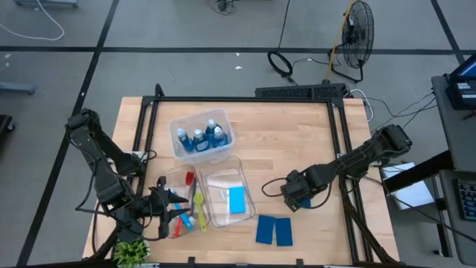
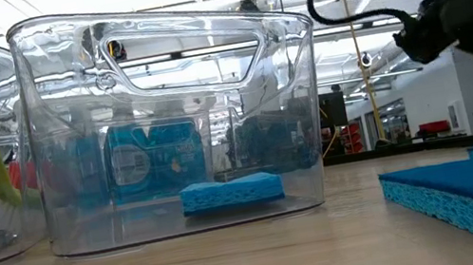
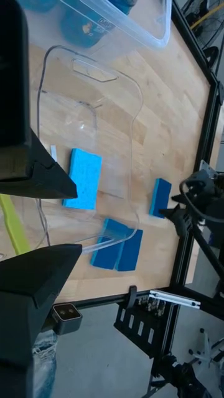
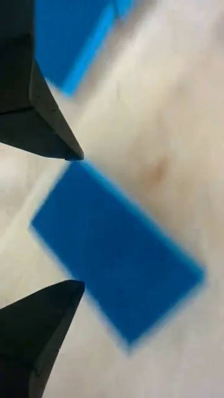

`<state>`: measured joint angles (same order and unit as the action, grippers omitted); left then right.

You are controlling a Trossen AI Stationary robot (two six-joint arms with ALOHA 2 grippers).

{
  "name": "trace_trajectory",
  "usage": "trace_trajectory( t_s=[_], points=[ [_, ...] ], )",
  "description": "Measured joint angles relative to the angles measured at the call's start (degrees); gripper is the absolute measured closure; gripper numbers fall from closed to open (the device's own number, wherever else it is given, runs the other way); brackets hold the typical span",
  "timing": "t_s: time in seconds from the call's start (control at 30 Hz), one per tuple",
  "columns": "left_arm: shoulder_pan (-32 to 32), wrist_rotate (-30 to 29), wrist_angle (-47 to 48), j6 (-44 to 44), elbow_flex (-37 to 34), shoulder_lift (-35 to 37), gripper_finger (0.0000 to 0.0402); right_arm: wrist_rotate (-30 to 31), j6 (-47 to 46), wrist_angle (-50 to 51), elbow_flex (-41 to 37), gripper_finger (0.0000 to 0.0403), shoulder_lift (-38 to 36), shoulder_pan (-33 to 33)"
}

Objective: Pick & Place Kitchen Sink Supplies
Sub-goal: Put the blue sponge wipe into the right transparent bin

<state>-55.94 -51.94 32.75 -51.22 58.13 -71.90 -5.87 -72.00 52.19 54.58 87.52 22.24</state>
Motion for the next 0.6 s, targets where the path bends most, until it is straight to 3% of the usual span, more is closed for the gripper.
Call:
trace_trajectory(
  t_s=[0.27,0.6],
  points=[
    [0.0,0.0,0.0,0.0,0.0,0.0,0.027,1.3,-9.8,3.4,-1.5,0.0083,0.5,-0.4],
    [0.0,0.0,0.0,0.0,0.0,0.0,0.027,1.2,-13.7,-10.9,-8.8,0.0083,0.0,-0.4]
  ],
)
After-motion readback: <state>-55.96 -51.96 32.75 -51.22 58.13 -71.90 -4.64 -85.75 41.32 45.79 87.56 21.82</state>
